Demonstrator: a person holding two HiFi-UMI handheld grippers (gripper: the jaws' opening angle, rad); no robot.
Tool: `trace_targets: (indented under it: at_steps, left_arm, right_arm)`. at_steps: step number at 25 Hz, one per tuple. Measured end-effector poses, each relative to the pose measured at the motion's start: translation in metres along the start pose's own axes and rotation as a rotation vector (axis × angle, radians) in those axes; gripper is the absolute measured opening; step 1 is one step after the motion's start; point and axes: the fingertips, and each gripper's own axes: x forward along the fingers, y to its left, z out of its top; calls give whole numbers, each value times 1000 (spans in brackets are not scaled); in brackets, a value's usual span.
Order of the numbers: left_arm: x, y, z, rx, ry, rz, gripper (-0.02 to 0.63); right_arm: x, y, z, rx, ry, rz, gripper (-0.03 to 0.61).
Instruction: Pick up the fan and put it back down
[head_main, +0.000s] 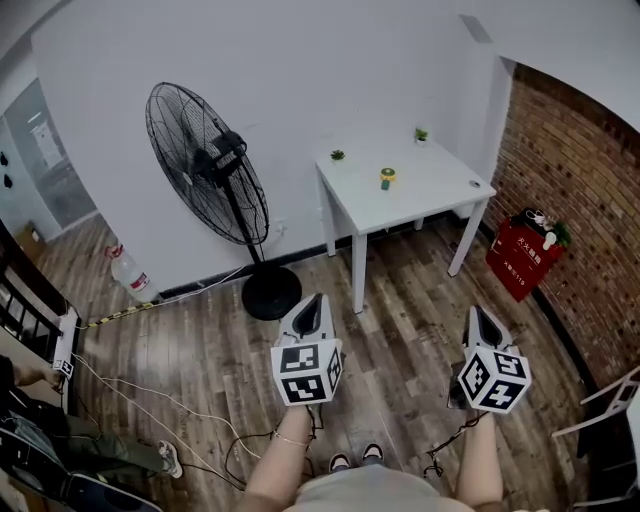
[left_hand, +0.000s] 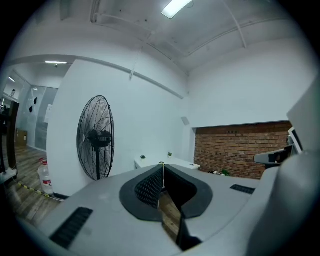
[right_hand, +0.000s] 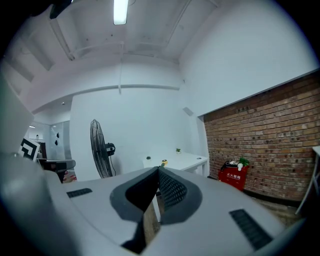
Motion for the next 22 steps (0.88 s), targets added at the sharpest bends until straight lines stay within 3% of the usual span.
trace_targets:
  at_steps: [7, 22]
  left_arm:
    - [5, -1, 2, -12, 10, -19, 17]
    - [19, -11, -3, -29, 34, -66, 205]
  right_arm:
    - [1, -6, 1, -2, 15, -9, 0]
    - [16, -22, -1, 5, 37, -9, 0]
